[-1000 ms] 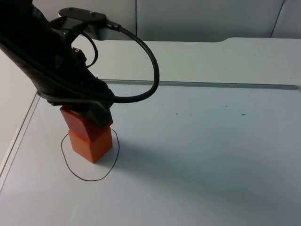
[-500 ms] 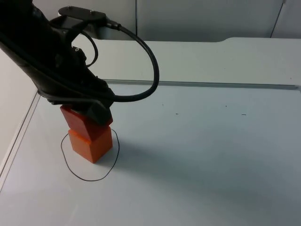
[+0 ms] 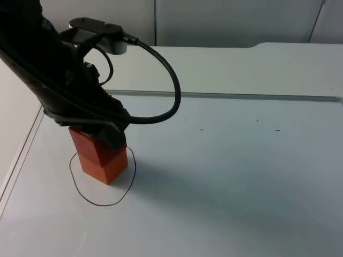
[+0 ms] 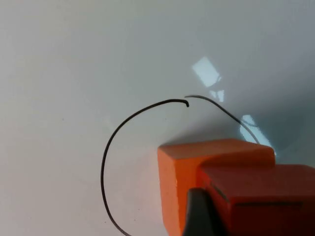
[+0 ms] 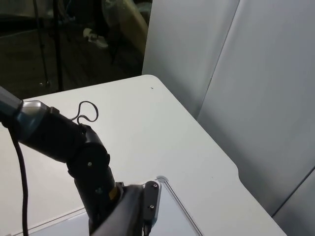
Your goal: Pick up one cube with the left hand and another cube with the right hand. First place the cube in the right hand at the target position, then stack the cube in the left hand on top.
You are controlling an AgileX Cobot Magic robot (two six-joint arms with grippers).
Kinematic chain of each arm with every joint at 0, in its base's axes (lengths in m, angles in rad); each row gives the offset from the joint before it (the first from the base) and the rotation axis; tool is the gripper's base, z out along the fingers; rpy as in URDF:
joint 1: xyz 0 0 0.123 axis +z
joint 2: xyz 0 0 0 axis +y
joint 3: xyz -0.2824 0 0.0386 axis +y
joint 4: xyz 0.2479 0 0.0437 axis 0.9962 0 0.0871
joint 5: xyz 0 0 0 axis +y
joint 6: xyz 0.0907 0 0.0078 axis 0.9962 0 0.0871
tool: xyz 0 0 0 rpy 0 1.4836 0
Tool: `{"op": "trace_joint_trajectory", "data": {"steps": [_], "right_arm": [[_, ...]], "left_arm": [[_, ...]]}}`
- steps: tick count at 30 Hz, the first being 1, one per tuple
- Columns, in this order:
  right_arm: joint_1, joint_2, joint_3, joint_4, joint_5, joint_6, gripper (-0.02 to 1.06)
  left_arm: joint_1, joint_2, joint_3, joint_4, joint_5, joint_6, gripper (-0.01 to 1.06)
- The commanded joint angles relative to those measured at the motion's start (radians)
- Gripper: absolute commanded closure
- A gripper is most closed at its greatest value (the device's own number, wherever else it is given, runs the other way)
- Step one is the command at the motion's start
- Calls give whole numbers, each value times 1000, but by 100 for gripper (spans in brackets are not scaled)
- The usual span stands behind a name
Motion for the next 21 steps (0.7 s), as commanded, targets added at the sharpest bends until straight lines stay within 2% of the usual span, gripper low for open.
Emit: {"op": "trace_joint_trajectory", "data": {"steps": [1,17,21], "right_arm": [[-5,-4,-4,3,6,-5,4],[-5,-4,-4,3,17,-5,4],[-5,-4,-4,3,31,-5,4]], "left_arm": [[0,3,-8,2,0,-6,105],[0,3,-8,-30,-24,-25,105],[0,3,-8,-30,-26,-25,101]]}}
